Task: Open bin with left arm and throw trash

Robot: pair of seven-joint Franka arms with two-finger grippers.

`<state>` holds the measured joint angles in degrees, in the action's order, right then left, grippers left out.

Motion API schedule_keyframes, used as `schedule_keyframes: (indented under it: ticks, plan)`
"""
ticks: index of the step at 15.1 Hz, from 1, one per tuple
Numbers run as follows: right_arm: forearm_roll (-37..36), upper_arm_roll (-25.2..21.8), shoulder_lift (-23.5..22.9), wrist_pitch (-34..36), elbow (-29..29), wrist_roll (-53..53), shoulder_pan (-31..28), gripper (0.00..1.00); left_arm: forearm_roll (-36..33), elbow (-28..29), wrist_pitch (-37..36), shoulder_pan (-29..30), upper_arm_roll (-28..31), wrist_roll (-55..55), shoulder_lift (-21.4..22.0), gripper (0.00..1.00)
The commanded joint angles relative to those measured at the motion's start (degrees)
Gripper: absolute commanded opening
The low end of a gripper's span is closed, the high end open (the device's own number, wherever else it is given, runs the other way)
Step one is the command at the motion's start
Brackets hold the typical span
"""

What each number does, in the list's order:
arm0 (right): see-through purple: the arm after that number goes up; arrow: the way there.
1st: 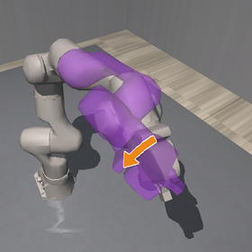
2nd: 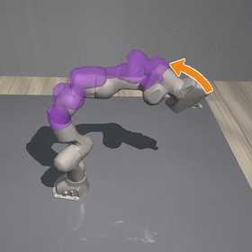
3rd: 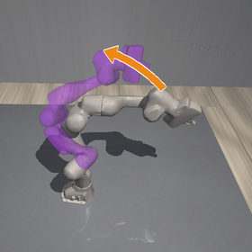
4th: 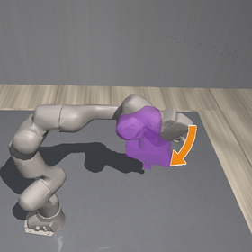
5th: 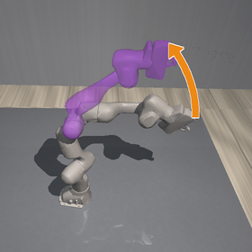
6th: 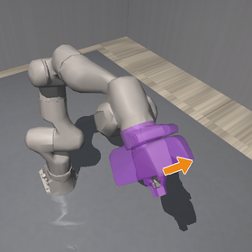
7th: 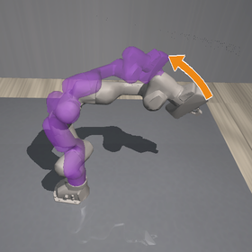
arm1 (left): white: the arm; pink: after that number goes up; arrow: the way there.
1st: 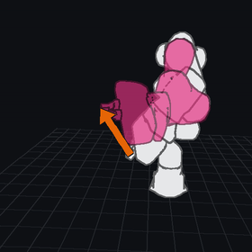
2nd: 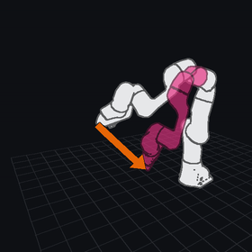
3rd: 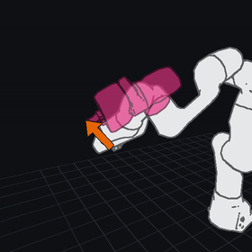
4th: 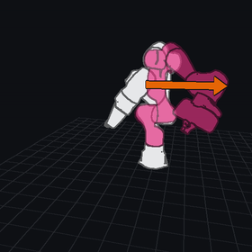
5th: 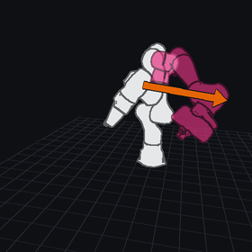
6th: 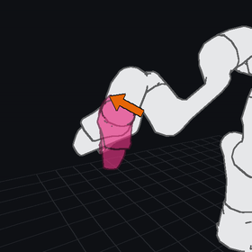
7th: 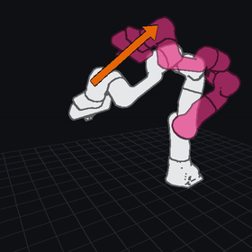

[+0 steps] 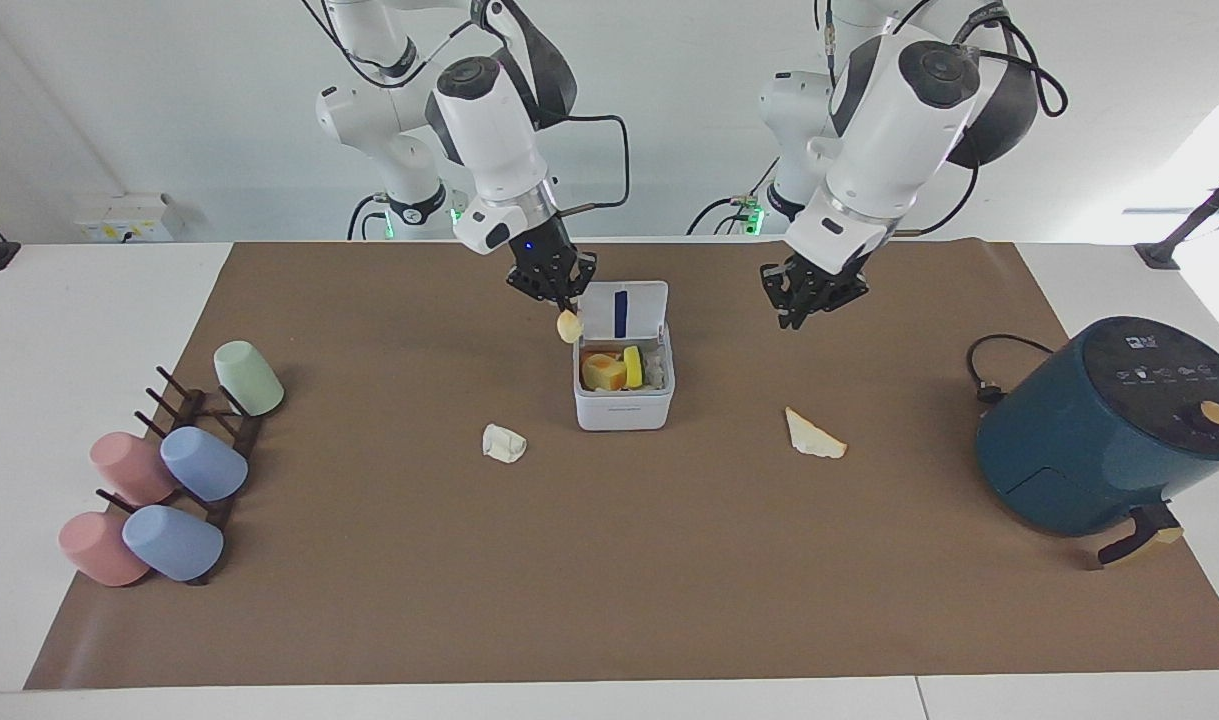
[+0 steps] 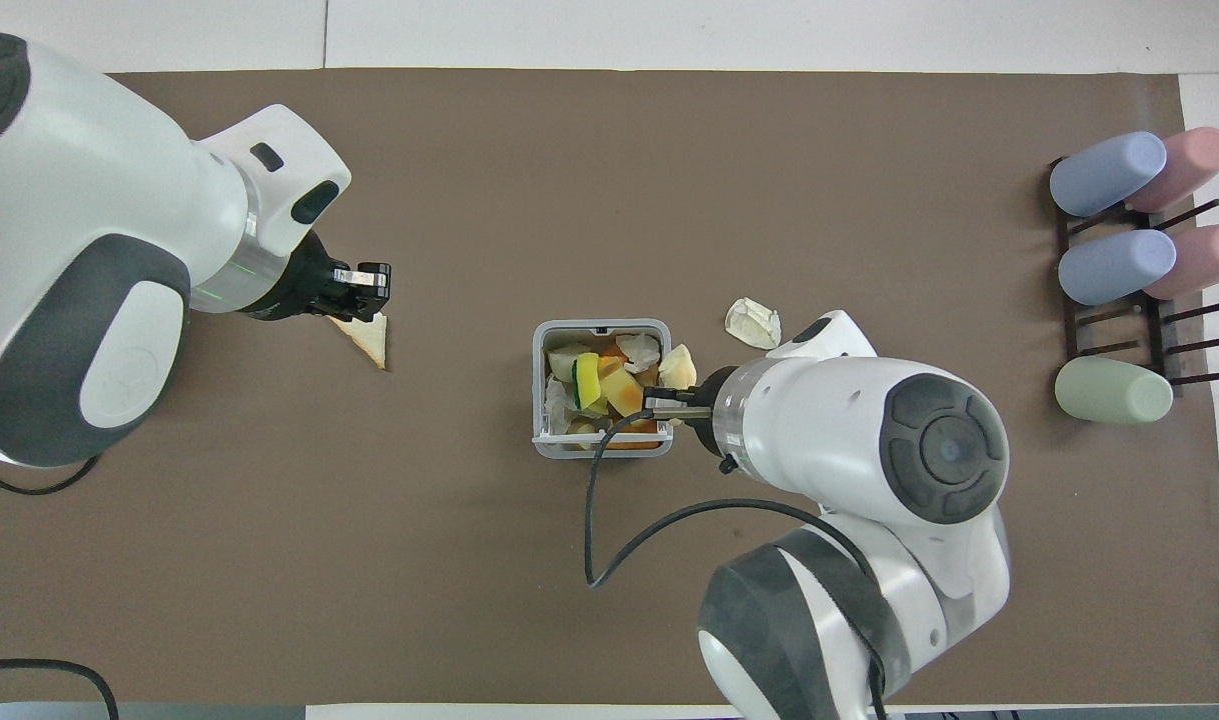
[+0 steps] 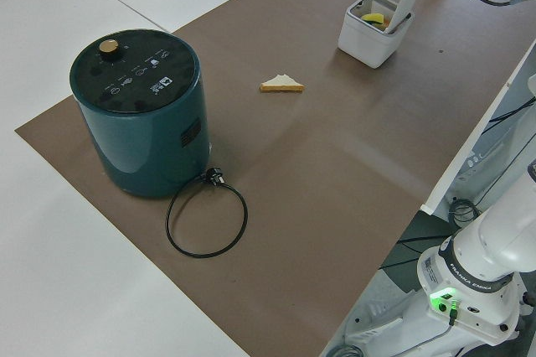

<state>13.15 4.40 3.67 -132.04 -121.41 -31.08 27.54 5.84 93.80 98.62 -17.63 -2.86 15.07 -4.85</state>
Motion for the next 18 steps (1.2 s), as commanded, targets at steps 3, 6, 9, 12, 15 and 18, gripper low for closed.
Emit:
schedule_keyframes:
  ticks: [3, 6, 9, 12, 15, 18]
  plan:
    - [2.5, 0.0, -3.2, -2.8, 0.5, -0.6, 1.8, 0.0, 1.2, 5.8, 4.4, 5.0, -0.2, -2.0, 0.3, 1.0]
    - [2.5, 0.0, -3.2, -2.5, 0.4, -0.6, 1.9, 0.95, 1.2, 10.9, 12.3, 7.5, -0.1, 4.5, -1.5, 1.0]
    - [2.5, 0.0, -3.1, -2.0, 0.9, -0.6, 1.4, 1.0, 1.2, 13.0, 20.0, 8.0, 0.0, 14.8, -5.7, 1.0]
    - [2.5, -0.2, -3.2, -1.9, 1.3, 0.1, 0.8, 1.0, 0.9, 14.8, 26.0, 8.5, 0.0, 28.6, -8.8, 1.0]
    - [1.4, -0.4, -3.7, -3.1, 1.5, 2.2, -2.6, 1.0, 0.5, 18.1, 31.5, 7.5, 0.0, 42.5, -10.8, 1.0]
    - [1.4, -0.4, -5.5, -5.1, 2.1, 14.9, -8.6, 1.0, -0.1, 21.4, 36.5, 6.7, 0.0, 50.6, -12.1, 1.0]
